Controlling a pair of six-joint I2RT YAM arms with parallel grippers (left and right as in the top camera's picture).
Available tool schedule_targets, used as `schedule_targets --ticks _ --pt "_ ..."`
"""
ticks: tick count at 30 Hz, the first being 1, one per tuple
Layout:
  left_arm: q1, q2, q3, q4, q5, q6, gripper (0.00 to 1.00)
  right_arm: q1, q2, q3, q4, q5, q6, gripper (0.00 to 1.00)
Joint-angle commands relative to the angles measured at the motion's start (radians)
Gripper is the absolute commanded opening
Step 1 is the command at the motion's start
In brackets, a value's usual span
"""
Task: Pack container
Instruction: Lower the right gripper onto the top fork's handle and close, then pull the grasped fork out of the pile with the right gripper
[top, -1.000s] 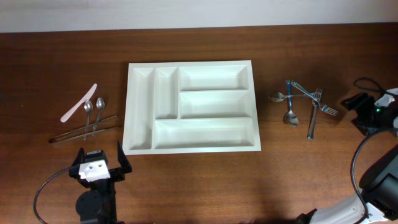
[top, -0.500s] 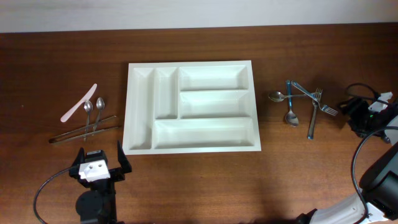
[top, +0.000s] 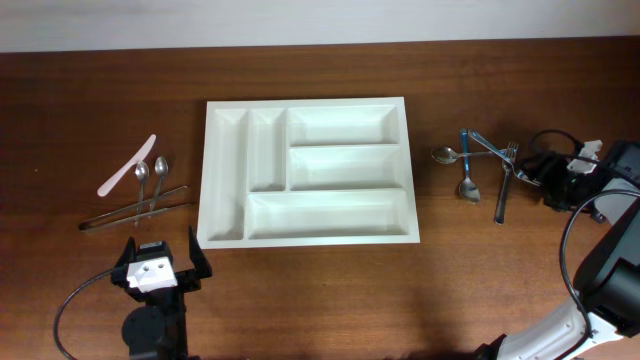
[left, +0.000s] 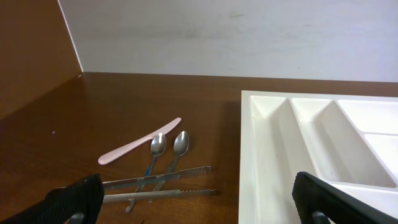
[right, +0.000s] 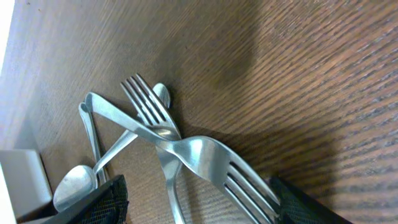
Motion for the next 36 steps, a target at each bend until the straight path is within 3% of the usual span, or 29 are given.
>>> schedule_targets --ticks 1,7,13,22,36 --pt "0.006 -0.009 -0.005 0.002 0.011 0.019 0.99 0.005 0.04 -0.011 0.002 -0.001 0.016 0.7" --pt "0.006 -0.009 -0.005 0.002 0.011 0.019 0.99 0.005 0.04 -0.011 0.006 -0.001 0.016 0.6" --pt "0.006 -0.009 -0.005 0.002 0.011 0.019 0.99 0.005 0.04 -0.011 0.006 0.0 0.019 0.42" --pt "0.006 -0.009 -0.005 0.002 0.011 0.019 0.99 0.005 0.04 -0.011 0.006 0.0 0.019 0.05" --pt "0.006 -0.009 -0.005 0.002 0.011 0.019 0.99 0.006 0.04 -0.011 0.006 -0.004 0.014 0.04"
